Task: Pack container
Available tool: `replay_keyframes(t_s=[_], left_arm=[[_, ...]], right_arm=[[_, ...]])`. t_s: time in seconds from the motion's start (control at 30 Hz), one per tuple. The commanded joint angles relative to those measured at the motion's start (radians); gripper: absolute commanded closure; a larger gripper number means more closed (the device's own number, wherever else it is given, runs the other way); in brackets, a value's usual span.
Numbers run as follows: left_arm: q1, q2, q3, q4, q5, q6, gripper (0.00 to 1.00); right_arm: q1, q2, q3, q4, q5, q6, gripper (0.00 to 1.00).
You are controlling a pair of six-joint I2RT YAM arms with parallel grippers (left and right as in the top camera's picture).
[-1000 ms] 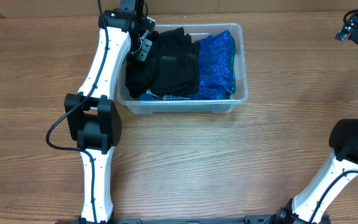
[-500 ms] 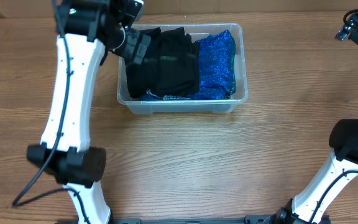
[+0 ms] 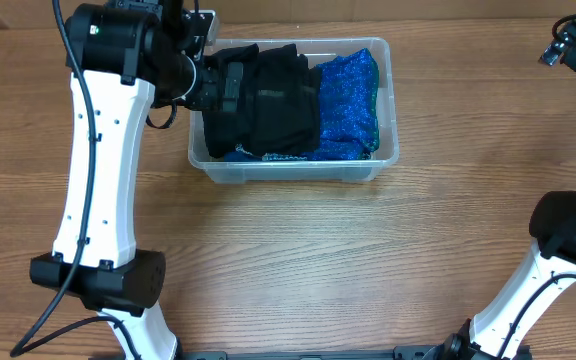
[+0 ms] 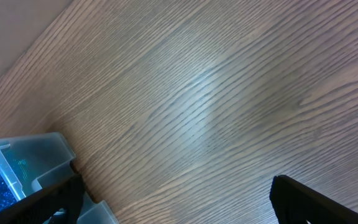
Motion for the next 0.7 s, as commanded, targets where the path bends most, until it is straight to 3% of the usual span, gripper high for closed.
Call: replay_keyframes(t_s=[0.0, 0.13, 0.27, 0.67], left_arm=[[-0.006, -0.080, 0.014, 0.008, 0.006, 0.047, 0.00], [-0.009, -0.181, -0.005, 0.204, 0.001, 0.166, 0.00], [-0.013, -0.355, -0.200, 0.447, 0.001, 0.167, 0.00], [0.018, -1.102, -1.534, 1.407, 0.000, 0.140, 0.00]], right_arm=[[0.002, -0.035, 0.027, 0.005, -0.002, 0.000, 0.00], [0.002, -0.035, 0.027, 0.005, -0.002, 0.000, 0.00], [0.002, -0.035, 0.026, 0.005, -0.002, 0.000, 0.00], [0.002, -0.035, 0.027, 0.005, -0.002, 0.000, 0.00]])
